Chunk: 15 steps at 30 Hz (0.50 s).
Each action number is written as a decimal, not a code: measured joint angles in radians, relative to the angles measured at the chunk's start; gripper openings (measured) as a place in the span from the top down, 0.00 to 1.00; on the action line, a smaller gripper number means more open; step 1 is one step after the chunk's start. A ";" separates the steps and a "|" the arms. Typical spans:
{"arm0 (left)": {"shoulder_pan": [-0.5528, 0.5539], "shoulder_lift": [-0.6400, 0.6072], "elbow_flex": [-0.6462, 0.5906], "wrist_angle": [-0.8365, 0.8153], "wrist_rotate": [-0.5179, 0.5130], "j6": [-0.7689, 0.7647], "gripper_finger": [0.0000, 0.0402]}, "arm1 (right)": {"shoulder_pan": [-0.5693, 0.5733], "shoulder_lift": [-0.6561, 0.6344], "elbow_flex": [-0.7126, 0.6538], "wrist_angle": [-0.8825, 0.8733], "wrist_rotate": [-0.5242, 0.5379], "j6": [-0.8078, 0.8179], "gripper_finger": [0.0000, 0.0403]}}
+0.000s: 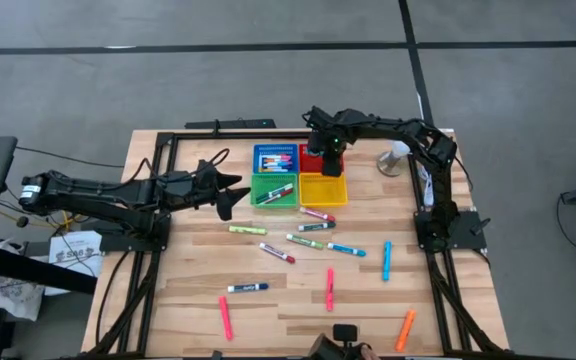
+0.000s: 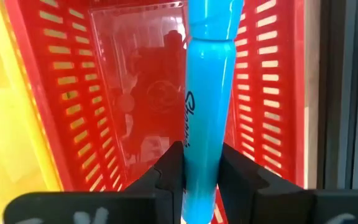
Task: Pick & Place Markers
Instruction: Put the left large light blue highlighter into the red bin
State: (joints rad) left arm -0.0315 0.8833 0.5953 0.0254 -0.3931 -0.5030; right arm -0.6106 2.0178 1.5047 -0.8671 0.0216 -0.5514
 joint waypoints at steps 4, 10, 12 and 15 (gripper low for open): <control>0.000 0.000 0.000 0.002 0.000 -0.001 0.34 | 0.000 0.000 0.000 0.002 0.000 -0.007 0.83; 0.000 0.000 0.000 0.002 0.000 -0.002 0.34 | 0.000 0.000 0.000 0.007 0.000 -0.007 0.80; 0.000 0.000 0.000 0.002 0.000 -0.002 0.34 | 0.000 0.000 0.000 0.008 0.000 -0.007 0.77; 0.000 0.000 0.000 0.002 0.000 -0.002 0.34 | 0.000 0.000 0.000 0.008 0.001 -0.007 0.74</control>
State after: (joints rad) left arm -0.0317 0.8833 0.5953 0.0277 -0.3927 -0.5053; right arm -0.6106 2.0178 1.5047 -0.8589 0.0223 -0.5587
